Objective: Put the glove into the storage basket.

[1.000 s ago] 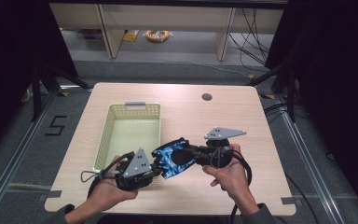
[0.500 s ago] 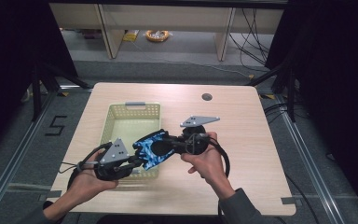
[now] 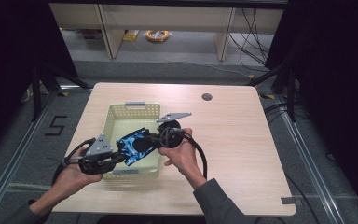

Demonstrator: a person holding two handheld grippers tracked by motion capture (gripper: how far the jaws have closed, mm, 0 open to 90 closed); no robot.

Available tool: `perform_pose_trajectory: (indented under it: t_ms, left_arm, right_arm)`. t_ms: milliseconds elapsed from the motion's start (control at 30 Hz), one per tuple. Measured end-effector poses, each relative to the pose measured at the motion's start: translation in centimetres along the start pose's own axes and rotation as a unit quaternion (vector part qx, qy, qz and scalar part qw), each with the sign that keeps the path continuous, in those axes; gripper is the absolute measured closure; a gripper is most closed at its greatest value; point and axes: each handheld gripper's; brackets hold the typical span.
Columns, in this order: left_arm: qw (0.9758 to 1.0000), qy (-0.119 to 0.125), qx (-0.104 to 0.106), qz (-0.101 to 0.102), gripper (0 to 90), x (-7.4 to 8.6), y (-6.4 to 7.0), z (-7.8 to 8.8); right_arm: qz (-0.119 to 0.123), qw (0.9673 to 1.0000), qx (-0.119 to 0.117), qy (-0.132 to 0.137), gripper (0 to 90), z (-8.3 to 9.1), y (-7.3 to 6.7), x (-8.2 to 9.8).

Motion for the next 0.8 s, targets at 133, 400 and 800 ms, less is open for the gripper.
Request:
perform_pose_trajectory:
  t_ms: [133, 400, 800]
  left_arm:
    - [0.9999, -0.015, 0.001, 0.005, 81.6, 0.7, -0.8, -0.4]
    - [0.9986, -0.045, 0.006, 0.027, 81.2, 2.2, -2.2, -1.3]
    - [0.9955, -0.086, 0.021, 0.034, 79.6, 2.8, -2.8, -2.3]
  right_arm:
    - [-0.007, 1.0, 0.001, -0.005, 81.3, -1.5, 0.1, 0.0]
    - [-0.025, 0.9992, 0.002, -0.032, 81.1, -4.5, 0.4, 0.4]
    - [-0.033, 0.9973, 0.02, -0.063, 81.0, -6.9, 0.3, 1.2]
Point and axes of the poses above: each handheld gripper's, and its own axes: z roughly backward along the jaws, x roughly out of its underside, y roughly to its right
